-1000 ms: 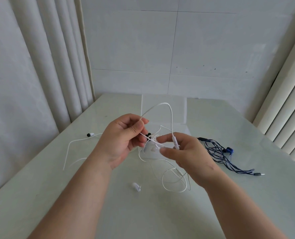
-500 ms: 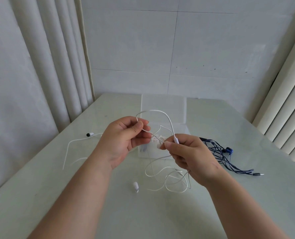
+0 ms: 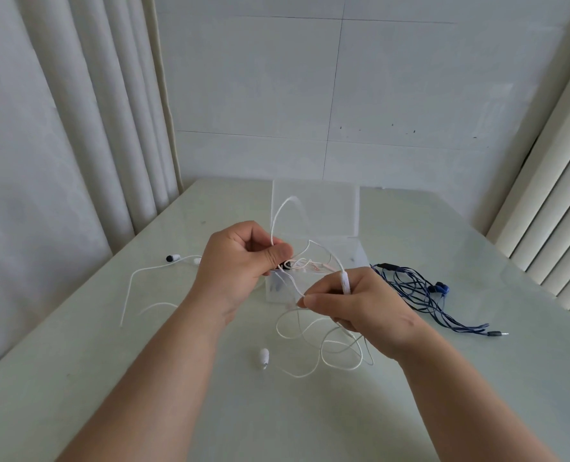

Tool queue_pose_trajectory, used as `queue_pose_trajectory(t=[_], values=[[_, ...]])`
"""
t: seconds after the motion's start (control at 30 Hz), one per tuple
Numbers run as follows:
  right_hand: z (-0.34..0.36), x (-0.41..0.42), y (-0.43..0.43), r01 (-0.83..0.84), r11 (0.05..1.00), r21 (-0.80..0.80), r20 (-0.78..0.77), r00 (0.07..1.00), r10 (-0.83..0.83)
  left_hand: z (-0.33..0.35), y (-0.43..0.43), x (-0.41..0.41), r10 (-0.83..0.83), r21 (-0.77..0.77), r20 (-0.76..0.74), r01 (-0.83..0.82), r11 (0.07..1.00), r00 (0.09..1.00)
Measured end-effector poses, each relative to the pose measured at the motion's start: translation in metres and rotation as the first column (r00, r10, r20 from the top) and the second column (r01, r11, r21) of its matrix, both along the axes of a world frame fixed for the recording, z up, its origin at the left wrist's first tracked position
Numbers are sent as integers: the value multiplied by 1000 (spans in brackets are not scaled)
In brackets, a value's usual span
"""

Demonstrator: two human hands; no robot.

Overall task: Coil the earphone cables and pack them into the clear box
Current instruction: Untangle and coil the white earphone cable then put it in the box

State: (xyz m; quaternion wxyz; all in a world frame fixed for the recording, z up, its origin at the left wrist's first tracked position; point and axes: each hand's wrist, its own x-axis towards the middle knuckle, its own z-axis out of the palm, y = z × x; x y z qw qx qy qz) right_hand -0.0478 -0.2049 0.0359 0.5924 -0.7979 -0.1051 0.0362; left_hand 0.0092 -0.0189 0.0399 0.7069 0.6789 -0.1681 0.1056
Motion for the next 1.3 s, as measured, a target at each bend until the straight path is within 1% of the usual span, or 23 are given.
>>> queue_pose_trajectory(t=[0.1,0.2,0.27,0.33,0.47,0.53,0.67,0.77,0.83,0.93,1.03,1.13,1.17,1.2,1.27,1.3], values=[[2,-1,1,-23,1000,11,-11,1000,23,-2,0,1,2,7,5,-2,1000,1000],[2,-1,2,-28,998,57,-12,1000,29,-4,0,1,1,55,25,-2,998,1000],[2,-1,1,-19,999,48,-14,1000,20,-4,0,2,-8,59,31,6,998,999],[1,0,1,5,1000,6,-18,1000,-5,-3,0,1,-31,26,22,30,999,999],[-1,1,0,38,998,-46,-34,999,-40,-2,0,0,-90,-114,-3,89,990,996],[0,1,0,35,998,-57,-35,999,-37,-1,0,-1,-89,-141,-2,88,986,996],[0,1,0,19,998,-54,-30,999,-21,-1,-3,-2,-98,-168,-12,95,981,995],[-1,2,0,-7,1000,22,-40,999,8,0,-4,-5,-161,-226,-37,148,963,986],[-2,3,-1,-8,996,86,-59,998,13,1,-3,-5,-167,-236,-41,153,960,985],[-1,5,-1,2,992,128,-51,999,5,2,-3,-6,-162,-234,-44,148,961,986],[-4,6,-1,-25,998,54,-54,998,27,2,-5,-7,-167,-243,-42,152,958,985],[-8,4,5,-112,994,16,-64,992,113,2,-7,-8,-185,-239,-40,171,956,982],[-9,3,7,-108,994,-3,-42,993,108,2,-7,-8,-185,-234,-41,171,957,982],[-8,4,8,-71,997,-27,-18,997,70,2,-6,-8,-181,-231,-42,166,959,983],[-7,5,7,52,997,-59,20,999,-51,2,-5,-7,-164,-231,-43,150,961,986],[-7,6,5,91,995,-46,19,996,-90,1,-4,-6,-155,-229,-43,141,963,987]])
